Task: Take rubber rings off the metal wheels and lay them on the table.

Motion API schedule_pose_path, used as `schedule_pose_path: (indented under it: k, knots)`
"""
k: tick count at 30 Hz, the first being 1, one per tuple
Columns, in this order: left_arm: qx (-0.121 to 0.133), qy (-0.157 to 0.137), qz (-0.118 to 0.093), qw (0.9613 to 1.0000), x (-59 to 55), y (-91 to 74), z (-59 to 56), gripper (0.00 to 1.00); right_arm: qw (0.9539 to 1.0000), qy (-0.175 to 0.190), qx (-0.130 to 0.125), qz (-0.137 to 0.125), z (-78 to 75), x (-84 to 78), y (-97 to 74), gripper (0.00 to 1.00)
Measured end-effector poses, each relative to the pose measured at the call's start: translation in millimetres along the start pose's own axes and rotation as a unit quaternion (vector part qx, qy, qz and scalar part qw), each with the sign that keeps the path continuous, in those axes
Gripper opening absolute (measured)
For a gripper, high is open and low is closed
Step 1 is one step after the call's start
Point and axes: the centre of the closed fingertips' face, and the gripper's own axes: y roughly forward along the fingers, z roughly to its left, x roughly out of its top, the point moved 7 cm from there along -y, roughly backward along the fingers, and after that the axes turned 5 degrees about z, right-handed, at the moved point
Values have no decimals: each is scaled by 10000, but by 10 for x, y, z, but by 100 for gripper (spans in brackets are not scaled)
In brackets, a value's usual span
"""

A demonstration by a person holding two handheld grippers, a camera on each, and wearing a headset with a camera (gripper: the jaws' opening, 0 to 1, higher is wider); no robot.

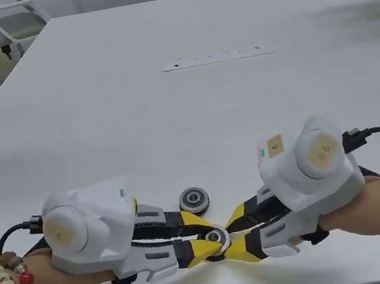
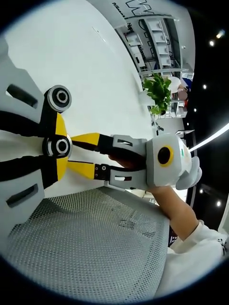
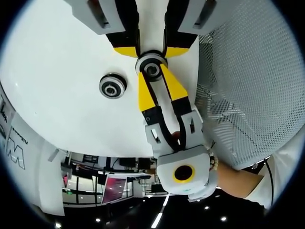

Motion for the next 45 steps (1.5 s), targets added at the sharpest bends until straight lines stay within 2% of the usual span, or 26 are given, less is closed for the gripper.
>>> schedule_pose_path:
  k: [14,17,18,22,28,31,32,34,36,39,45]
  knots:
    - [9,29,-5,10000,2,-4,-1,8,9999,118,21,-13,-1,-17,-14,12]
    - [14,40,-2,10000,-1,-7,1,8,9998,192,39,-3,-8,-32,-22,7]
    - [14,38,-3,10000,-2,-8,2,8,9998,204,-23,34,-16,-46,-25,2]
    - [18,37,0,10000,-2,-8,2,8,9998,180,-28,24,-15,-37,-21,2]
    - [34,20,7,10000,-5,-11,2,8,9996,173,-184,142,-12,-15,-15,0]
    - [22,-12,7,10000,-7,-12,5,8,9987,406,-211,206,-25,-16,-17,0]
    - [19,-4,11,10000,-6,-12,6,8,9976,624,-185,217,-28,-19,-18,0]
    - [19,-4,19,10000,-4,-12,7,8,9915,1285,-102,181,-50,-39,-20,0]
    - [18,-6,24,10000,-4,-11,8,8,9879,1542,-60,123,-74,-53,-19,0]
    - [31,2,43,10000,-2,-11,11,8,9850,1722,-82,106,-94,-55,-31,0]
    - [44,7,48,10000,-7,-14,15,8,9844,1752,-167,-10,-112,-27,-74,0]
